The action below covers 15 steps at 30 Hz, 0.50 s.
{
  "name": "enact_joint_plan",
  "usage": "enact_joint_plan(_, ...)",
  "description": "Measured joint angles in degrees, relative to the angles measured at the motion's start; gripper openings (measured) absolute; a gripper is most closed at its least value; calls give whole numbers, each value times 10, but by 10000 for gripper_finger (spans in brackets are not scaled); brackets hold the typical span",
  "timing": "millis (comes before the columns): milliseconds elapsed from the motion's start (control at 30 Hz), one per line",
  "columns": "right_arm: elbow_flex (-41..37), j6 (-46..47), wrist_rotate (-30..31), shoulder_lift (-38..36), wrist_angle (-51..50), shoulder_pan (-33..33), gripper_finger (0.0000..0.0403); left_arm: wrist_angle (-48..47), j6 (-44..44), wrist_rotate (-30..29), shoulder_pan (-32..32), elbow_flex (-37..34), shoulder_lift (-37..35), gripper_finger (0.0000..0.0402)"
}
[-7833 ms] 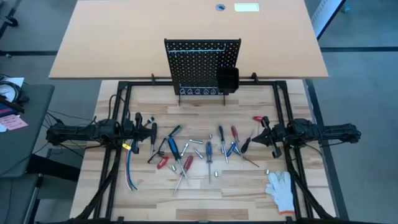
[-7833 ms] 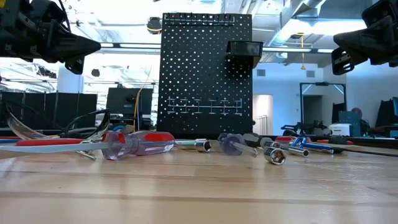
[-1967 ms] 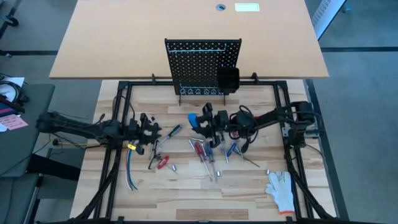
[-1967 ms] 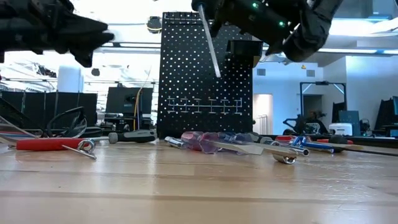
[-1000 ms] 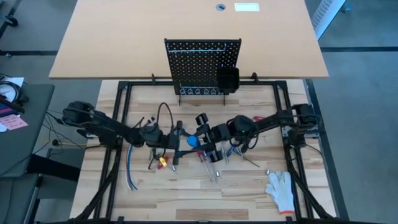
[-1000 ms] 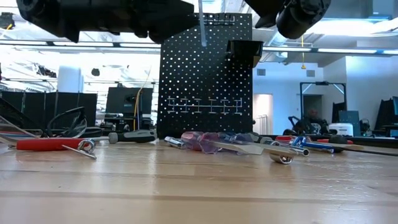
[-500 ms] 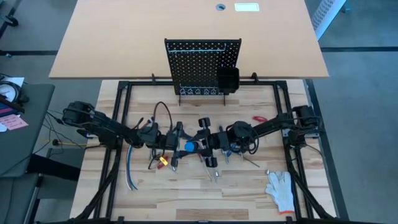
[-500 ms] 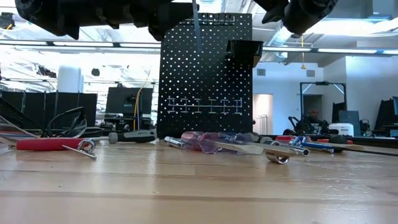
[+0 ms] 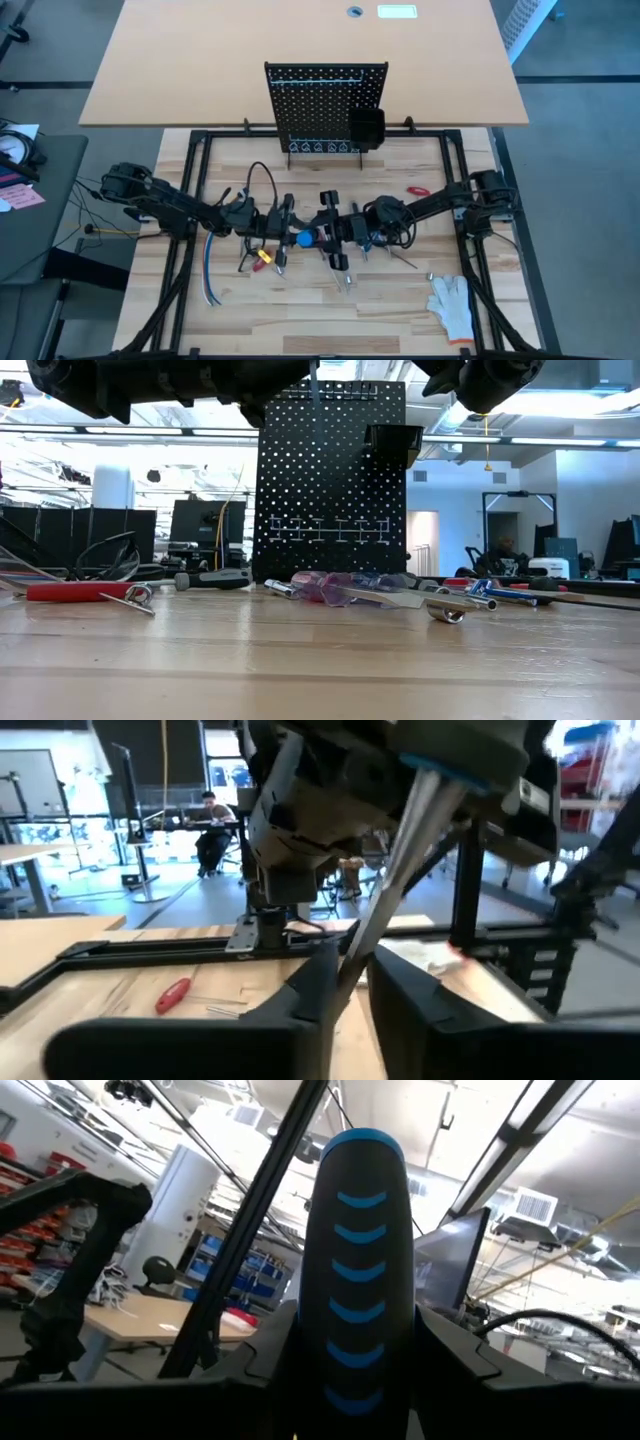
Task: Hang tools onto peg board
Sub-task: Hang the blue screwdriver on the pegboard
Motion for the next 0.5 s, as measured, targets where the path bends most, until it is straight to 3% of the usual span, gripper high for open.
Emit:
enact_joint_plan(133, 0, 5, 11, 0, -4, 1, 143, -7, 20, 14, 0, 0, 0, 11)
enact_joint_plan(267, 0, 21, 34, 0, -4, 1, 146, -12, 18, 15, 0, 0, 0, 9)
enact_joint_plan(500, 0, 62, 59, 0, -34, -8, 242, -68, -1, 19, 0, 0, -13, 2)
